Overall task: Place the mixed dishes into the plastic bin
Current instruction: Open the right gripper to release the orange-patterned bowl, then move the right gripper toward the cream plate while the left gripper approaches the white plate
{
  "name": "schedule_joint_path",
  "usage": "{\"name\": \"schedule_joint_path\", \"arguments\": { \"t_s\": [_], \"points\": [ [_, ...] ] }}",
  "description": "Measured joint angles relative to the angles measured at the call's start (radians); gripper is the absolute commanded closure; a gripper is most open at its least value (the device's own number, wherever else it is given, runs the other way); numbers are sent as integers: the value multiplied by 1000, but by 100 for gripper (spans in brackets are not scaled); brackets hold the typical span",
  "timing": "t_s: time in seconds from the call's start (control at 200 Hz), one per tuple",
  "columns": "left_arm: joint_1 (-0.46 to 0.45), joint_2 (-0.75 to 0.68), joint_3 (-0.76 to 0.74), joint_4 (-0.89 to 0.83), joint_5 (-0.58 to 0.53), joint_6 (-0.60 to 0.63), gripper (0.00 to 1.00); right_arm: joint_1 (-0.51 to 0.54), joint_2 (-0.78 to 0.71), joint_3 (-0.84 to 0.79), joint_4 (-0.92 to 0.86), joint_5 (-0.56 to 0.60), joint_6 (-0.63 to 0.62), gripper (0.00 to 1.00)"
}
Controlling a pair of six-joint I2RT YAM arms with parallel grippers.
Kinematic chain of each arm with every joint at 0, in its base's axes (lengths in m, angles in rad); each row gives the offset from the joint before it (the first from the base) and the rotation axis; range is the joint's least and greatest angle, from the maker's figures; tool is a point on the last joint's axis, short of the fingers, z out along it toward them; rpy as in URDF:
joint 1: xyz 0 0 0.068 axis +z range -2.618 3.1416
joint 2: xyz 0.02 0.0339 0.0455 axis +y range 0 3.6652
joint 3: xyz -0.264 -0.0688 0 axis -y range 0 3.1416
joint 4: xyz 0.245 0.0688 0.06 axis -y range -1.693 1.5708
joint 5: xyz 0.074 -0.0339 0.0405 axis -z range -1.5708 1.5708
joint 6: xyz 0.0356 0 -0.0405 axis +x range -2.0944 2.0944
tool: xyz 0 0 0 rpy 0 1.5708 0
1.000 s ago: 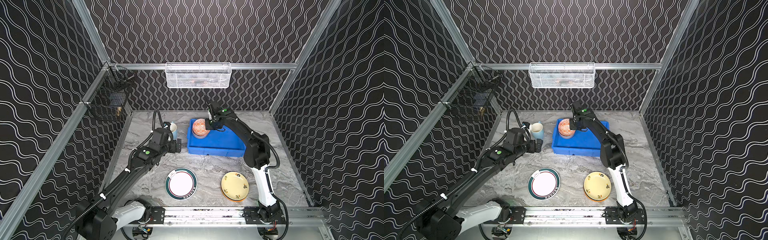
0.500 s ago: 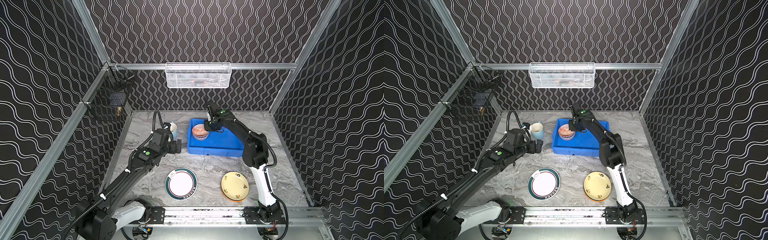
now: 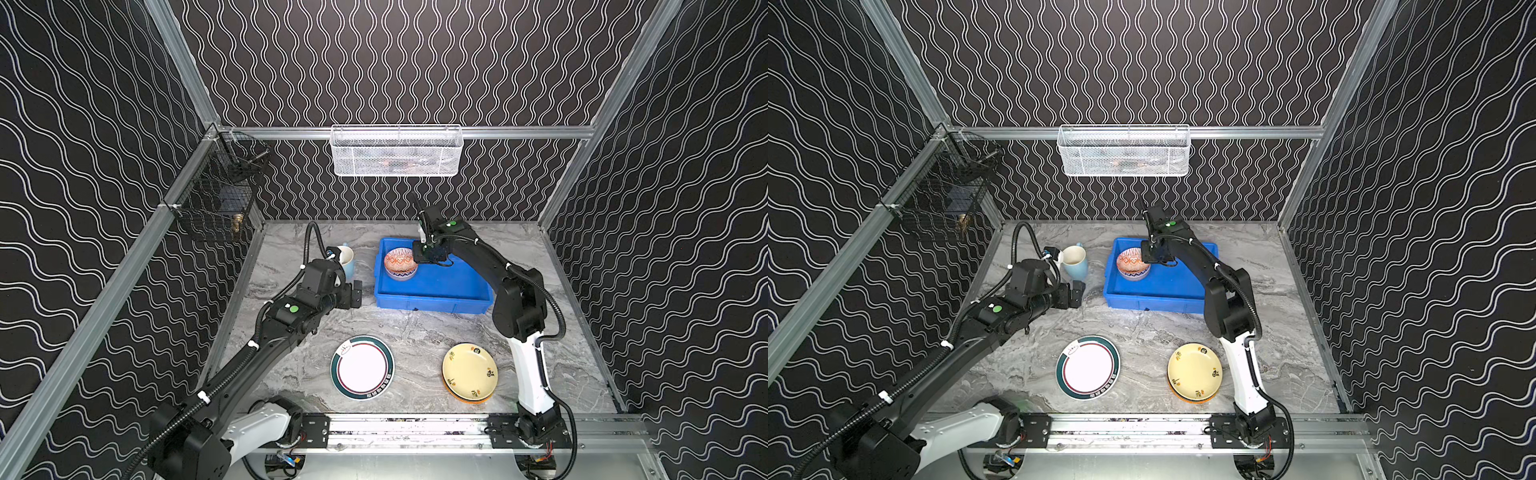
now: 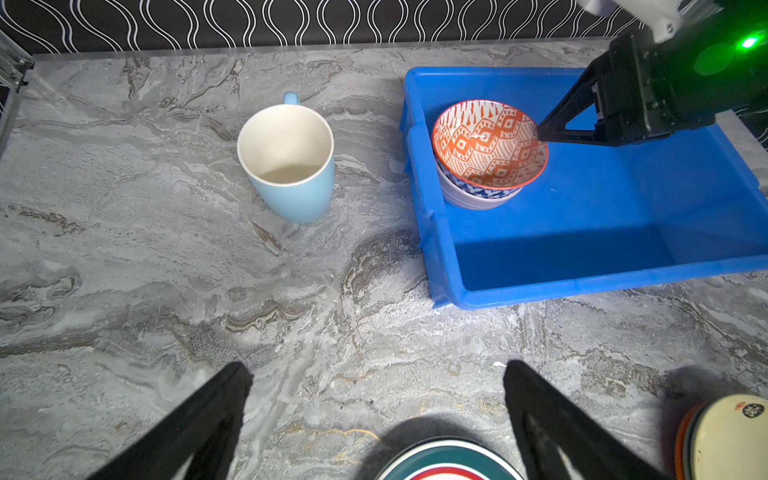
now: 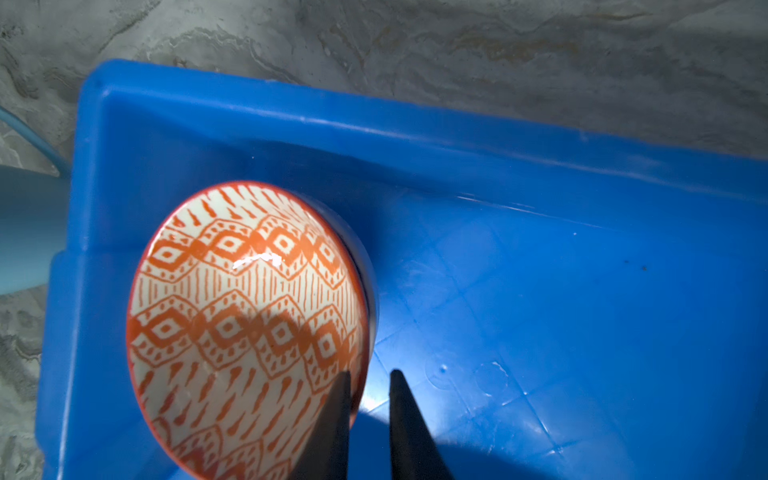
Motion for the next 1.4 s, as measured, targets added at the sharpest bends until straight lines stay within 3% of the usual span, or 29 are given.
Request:
{"name": "schedule_joint_path", "arguments": {
  "t_s": [0.295,0.415,0.511,0.746,0.926,1.091,1.151,1.401],
  "points": [
    [0,-4,-4,0,0,0,1,1,14,4,-1,-5,10,81],
    [0,-4,-4,0,0,0,1,1,-4,-3,-8,-4,9,69],
    [0,-4,-4,0,0,0,1,1,-47,-14,-15,-4,6,53],
    [-1,3,-3,0,23,-27,1,1,-305,-173,-7,-18,-1,51],
    [-23,24,-32,24,92,-76,1,1,-588,-521,-15,23,19,51],
    [-122,52,-53,46,119,-145,1,0,-887,-871,-56,58,113,49],
    [-175,63,-55,58,115,-168,1,0,-971,-969,-87,64,159,40],
    [-451,179,2,61,14,-276,1,0,-1171,-1217,-190,68,348,30]
  ]
}}
